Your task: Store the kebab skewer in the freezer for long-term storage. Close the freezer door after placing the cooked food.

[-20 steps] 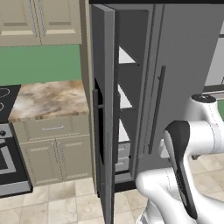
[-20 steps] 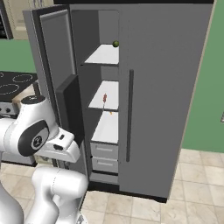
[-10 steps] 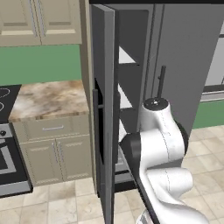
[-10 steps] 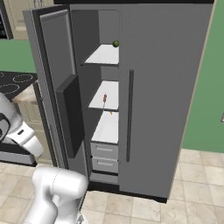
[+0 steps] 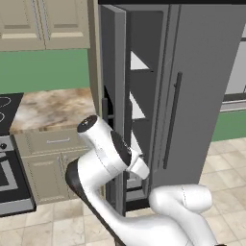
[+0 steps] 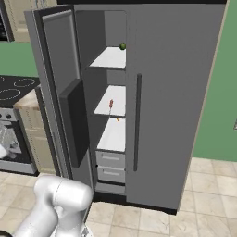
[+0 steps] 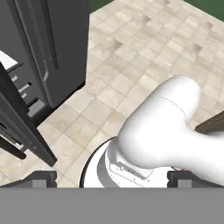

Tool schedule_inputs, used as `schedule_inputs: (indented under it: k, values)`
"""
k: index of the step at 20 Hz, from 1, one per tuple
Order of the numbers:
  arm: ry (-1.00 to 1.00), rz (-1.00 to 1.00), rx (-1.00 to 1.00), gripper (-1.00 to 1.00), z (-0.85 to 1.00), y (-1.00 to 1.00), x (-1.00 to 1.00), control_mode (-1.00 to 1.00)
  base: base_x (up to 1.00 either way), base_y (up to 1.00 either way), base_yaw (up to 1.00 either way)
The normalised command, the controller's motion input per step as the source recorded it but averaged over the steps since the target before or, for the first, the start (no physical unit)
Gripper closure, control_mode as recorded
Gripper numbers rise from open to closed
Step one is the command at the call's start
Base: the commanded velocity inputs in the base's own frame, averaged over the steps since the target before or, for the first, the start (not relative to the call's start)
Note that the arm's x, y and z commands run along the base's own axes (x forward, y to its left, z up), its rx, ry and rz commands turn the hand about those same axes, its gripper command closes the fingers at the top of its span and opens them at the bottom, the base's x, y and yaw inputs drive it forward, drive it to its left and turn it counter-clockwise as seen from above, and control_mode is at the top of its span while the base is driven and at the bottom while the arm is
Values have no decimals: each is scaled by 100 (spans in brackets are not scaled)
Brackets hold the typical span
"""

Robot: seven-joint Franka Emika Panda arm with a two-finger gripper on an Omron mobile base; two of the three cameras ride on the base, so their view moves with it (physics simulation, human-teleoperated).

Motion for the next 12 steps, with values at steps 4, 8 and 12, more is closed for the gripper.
schedule_inputs:
  k: [4,8,12]
  values:
    - [0,-20,-8,-100,0,76,34,-100,0,0,0]
    - [-10,-17,0,-100,-9,28,39,-100,0,0,0]
    - [-18,-18,-10,-100,-50,-1,44,-100,0,0,0]
